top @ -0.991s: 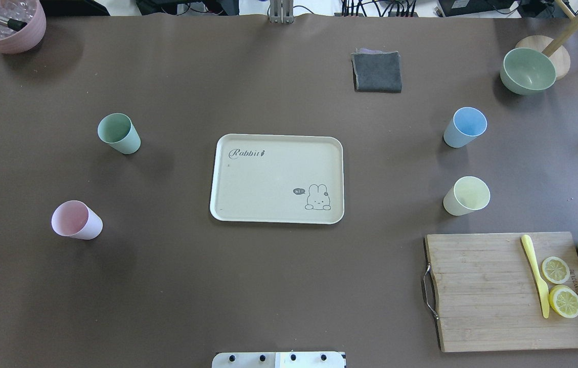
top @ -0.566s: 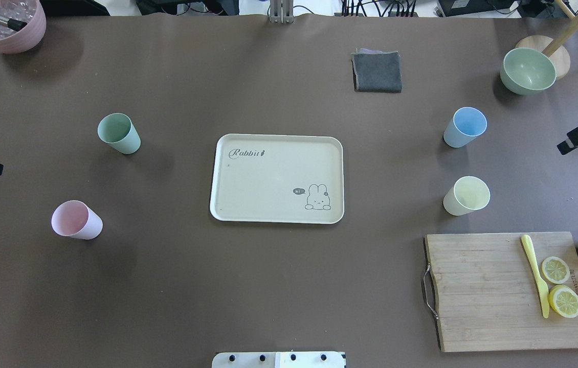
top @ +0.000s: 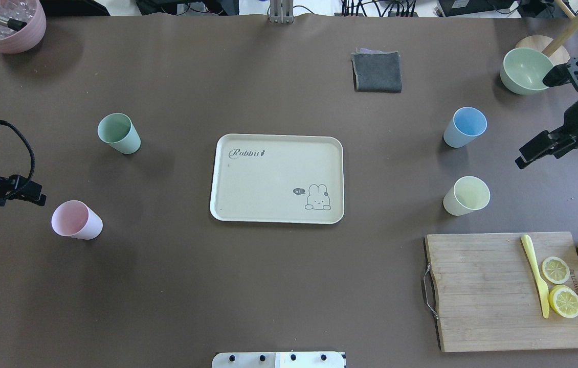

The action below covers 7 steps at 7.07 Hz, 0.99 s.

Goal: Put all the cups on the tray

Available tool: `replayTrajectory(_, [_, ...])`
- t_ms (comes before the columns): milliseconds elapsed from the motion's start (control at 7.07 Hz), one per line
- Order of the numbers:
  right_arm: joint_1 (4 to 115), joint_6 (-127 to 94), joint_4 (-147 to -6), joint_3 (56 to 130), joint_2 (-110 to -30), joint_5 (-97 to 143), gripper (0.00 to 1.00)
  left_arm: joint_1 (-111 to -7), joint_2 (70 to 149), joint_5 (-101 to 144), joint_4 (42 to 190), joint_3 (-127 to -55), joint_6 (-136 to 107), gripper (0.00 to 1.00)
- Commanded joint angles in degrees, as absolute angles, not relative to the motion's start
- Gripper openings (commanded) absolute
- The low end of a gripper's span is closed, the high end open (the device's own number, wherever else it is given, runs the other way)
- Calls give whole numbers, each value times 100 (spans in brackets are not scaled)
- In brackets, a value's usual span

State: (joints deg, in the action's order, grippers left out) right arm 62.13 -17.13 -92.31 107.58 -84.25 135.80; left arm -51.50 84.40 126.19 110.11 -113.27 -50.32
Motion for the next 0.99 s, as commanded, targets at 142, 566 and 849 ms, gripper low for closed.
replayTrajectory(142, [5801, -1863, -9229, 10626, -8315, 13562, 98, -4695, 8507, 12454, 11065, -11294, -5194, 88])
replayTrajectory(566, [5608, -1872, -9237, 10310, -7981, 13526, 97, -4579, 8833, 12340, 11074, -10952, -5194, 84])
replayTrajectory(849, [5485, -1863, -9237, 10099, -7945, 13492, 94, -4579, 8850, 12340, 11109, -10863, -5212, 71])
